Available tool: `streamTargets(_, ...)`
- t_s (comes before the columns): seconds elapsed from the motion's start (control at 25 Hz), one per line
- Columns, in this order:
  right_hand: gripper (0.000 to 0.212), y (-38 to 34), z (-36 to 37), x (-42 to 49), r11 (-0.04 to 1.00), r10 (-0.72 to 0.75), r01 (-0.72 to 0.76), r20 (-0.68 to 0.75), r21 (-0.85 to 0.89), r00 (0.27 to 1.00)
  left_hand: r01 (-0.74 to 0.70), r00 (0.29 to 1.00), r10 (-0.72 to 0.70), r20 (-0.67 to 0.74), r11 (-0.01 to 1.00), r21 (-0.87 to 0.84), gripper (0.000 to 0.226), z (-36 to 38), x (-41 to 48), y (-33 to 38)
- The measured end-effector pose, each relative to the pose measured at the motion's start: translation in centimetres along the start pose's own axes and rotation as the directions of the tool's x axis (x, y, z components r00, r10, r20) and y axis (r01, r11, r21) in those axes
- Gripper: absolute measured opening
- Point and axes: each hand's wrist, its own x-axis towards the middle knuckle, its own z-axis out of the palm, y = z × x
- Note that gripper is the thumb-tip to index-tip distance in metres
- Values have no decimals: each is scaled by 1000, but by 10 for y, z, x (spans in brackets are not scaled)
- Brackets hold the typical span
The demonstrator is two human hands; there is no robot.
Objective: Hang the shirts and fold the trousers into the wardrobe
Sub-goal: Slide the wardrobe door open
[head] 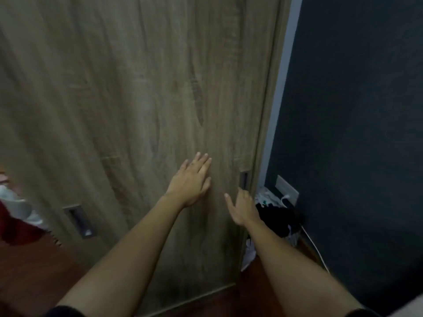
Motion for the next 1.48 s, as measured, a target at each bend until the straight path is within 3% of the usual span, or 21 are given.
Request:
streamTargets(0.08, 72, 19, 2, 19, 998, 46, -47, 19, 50, 999, -112, 986, 124, -114, 988, 103, 55, 18, 24, 7)
streamTargets(0.2, 74, 39, 9, 50, 992, 38, -44, 56, 114, 998, -206, 910, 306, -280, 920, 334, 55, 52, 53, 15)
streamTargets(0.32, 74, 51, 19, 85, 982, -5, -9, 73, 186, 997, -238, 849, 406, -339, 865, 441, 55, 68, 91, 27)
streamTargets(0.4, 67, 59, 26, 102, 985, -20, 18, 9, 169, 1000, -247, 819, 446, -361, 842, 480, 57, 77, 115, 32)
streamTargets(0.56, 53, 66, 37, 110, 991, -122, 126, -95, 34, 988, -165, 805, 445, -393, 804, 571, 57, 99, 141, 28)
streamTargets(0.72, 57, 66, 48, 112, 992, -125, 127, -158, 3, 980, -84, 772, 488, -407, 713, 696, 60, 117, 151, 12)
streamTargets(0.96, 61, 48, 60, 103, 988, -136, 150, -237, 40, 962, -71, 717, 532, -450, 698, 713, 65, 117, 142, -3)
streamTargets(1.48, 60, -71, 144, 41, 977, -213, 214, -82, 10, 974, -39, 752, 510, -417, 667, 744, 65, 91, 31, -141)
